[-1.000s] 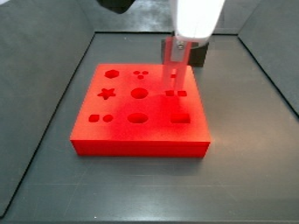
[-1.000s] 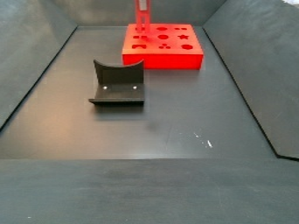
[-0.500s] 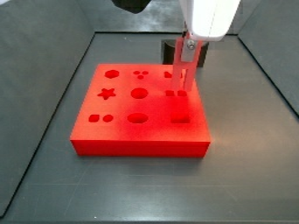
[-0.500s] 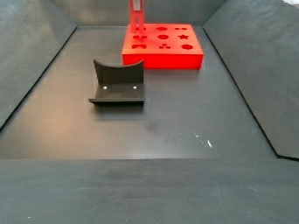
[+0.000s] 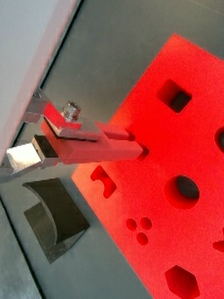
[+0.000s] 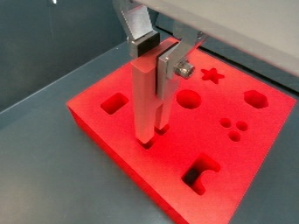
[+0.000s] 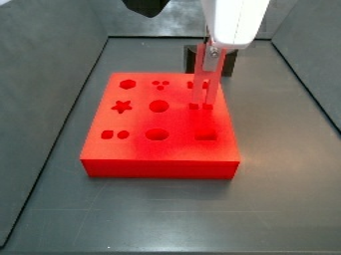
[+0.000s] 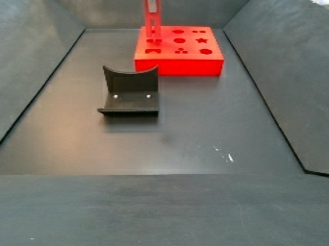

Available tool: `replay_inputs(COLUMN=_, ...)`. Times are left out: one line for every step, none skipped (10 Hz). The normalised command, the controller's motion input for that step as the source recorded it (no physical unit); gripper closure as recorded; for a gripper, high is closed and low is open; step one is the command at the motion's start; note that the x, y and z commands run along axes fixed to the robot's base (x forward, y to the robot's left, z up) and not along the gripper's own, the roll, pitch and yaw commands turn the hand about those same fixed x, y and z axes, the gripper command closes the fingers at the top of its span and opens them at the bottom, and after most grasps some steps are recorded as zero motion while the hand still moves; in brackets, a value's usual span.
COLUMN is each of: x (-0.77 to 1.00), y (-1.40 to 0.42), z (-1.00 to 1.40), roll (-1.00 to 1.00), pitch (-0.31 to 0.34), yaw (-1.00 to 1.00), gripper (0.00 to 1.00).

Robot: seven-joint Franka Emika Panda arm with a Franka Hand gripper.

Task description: Insert the double-square object.

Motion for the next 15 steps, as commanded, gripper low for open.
replay_inputs(x=0.01, y=0.00, z=-0.17, roll=0.12, pitch=-0.010, yaw=0.13, gripper=1.00)
replay_inputs(x=0.00, y=0.00, z=-0.19, roll=0.12, pitch=-0.019, yaw=0.14, gripper=1.00)
replay_inputs(x=0.00, y=0.00, z=-0.19, roll=0.11, pitch=-0.036, yaw=0.13, gripper=1.00)
replay_inputs(x=0.00, y=-0.03, z=-0.17, roll=0.10, pitch=-0.034, yaw=0.06, gripper=1.00)
replay_inputs(x=-0.02, y=-0.07, z=-0.15, roll=0.07, pitch=-0.036, yaw=0.00, gripper=1.00)
replay_inputs(x=0.00, y=-0.10, z=-0.15, roll=0.06, pitch=-0.031, yaw=0.00, gripper=1.00)
replay_inputs(x=0.00, y=-0.11, z=-0.15, roll=0.06, pitch=-0.026, yaw=0.00, gripper=1.00)
replay_inputs(x=0.00, y=-0.01, z=-0.21, roll=0.06, pitch=0.000, yaw=0.00, gripper=1.00)
replay_inputs(x=0.08, y=0.00, z=-0.28, roll=0.08, pitch=0.000, yaw=0.00, gripper=1.00)
replay_inputs(x=0.11, y=0.00, z=-0.29, roll=0.08, pitch=0.000, yaw=0.00, gripper=1.00)
replay_inputs(x=0.10, y=0.00, z=-0.26, roll=0.07, pitch=0.000, yaw=0.00, gripper=1.00)
replay_inputs(x=0.13, y=0.00, z=-0.25, roll=0.07, pitch=0.000, yaw=0.01, gripper=1.00)
replay_inputs(x=0.20, y=0.00, z=-0.23, roll=0.07, pitch=0.000, yaw=0.07, gripper=1.00)
replay_inputs(x=0.13, y=0.00, z=-0.22, roll=0.06, pitch=0.000, yaw=0.03, gripper=1.00)
replay_inputs(x=0.03, y=0.00, z=-0.27, roll=0.03, pitch=0.000, yaw=0.00, gripper=1.00)
